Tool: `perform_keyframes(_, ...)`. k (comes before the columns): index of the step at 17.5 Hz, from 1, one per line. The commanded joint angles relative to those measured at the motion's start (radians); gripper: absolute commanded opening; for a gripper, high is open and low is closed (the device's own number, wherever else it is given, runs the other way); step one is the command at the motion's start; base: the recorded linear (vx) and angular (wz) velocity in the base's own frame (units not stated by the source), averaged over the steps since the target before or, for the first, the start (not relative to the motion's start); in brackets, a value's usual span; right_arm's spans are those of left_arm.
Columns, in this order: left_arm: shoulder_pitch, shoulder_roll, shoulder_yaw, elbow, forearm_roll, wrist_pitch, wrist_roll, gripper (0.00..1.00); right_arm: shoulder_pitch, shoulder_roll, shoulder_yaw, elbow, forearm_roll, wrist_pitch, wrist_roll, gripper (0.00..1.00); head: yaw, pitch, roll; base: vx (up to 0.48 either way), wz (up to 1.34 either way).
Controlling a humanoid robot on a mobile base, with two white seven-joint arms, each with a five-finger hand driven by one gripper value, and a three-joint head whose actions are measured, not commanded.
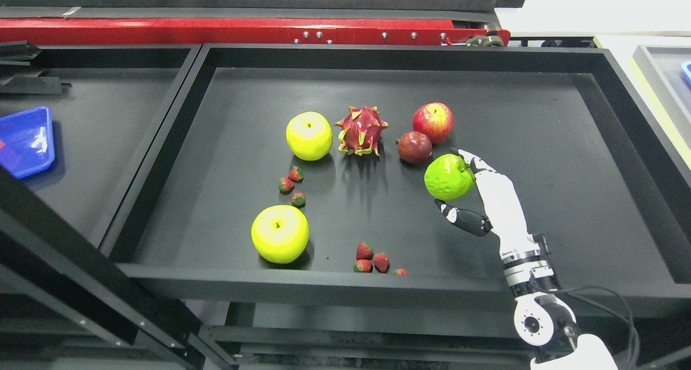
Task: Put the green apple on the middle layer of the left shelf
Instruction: 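Lower the apple onto the tray near the red apples, then open the right hand and withdraw it from the apple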
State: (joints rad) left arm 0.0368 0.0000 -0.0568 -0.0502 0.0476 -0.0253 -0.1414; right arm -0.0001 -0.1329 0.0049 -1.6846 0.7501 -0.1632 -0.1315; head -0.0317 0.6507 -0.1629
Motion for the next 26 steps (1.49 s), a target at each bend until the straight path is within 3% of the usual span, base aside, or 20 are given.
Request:
perform_keyframes(1,0.000,0.017,0.000,0.001,0.000,0.001,0.000,1.00,-0.020,0.018,0.075,0.000,0.000,0.007,0.009,0.00,0.0000,0.000,0.000,0.202,-0.06)
perform_keyframes(5,0.000,0.017,0.000,0.000,0.000,0.001,0.000,1.00,-0.032,0.059,0.157,0.000,0.002,0.008,0.027,0.00,0.0000,0.000,0.000,0.145,-0.10)
perform_keyframes(9,0.000,0.017,0.000,0.000,0.000,0.001,0.000,1.00,-0.046,0.087,0.294,0.019,0.009,0.008,0.160,0.00,0.0000,0.000,0.000,0.121,-0.08)
perform_keyframes(12,0.000,0.017,0.000,0.000,0.000,0.001,0.000,1.00,-0.110,0.115,0.306,0.077,0.011,0.010,0.210,0.03,0.0000,0.000,0.000,0.079,-0.07)
perform_keyframes(13,0.000,0.017,0.000,0.000,0.000,0.001,0.000,1.00,-0.127,0.115,0.297,0.089,0.002,0.014,0.234,0.09,0.0000,0.000,0.000,0.048,-0.03)
perform_keyframes(14,0.000,0.017,0.000,0.000,0.000,0.001,0.000,1.00,-0.127,0.115,0.291,0.092,-0.003,0.024,0.252,0.23,0.0000,0.000,0.000,0.048,-0.03)
perform_keyframes(16,0.000,0.017,0.000,0.000,0.000,0.001,0.000,1.00,-0.121,0.115,0.255,0.092,-0.044,0.097,0.260,1.00,0.0000,0.000,0.000,0.027,0.00)
perform_keyframes(21,0.000,0.017,0.000,0.000,0.000,0.001,0.000,1.00,-0.098,0.115,0.156,0.088,-0.253,0.099,0.257,1.00,0.0000,0.000,0.000,0.000,0.00)
perform_keyframes(26,0.000,0.017,0.000,0.001,0.000,0.001,0.000,1.00,-0.046,0.115,-0.005,0.083,-0.738,0.047,0.231,1.00,0.0000,0.000,0.000,0.000,0.00)
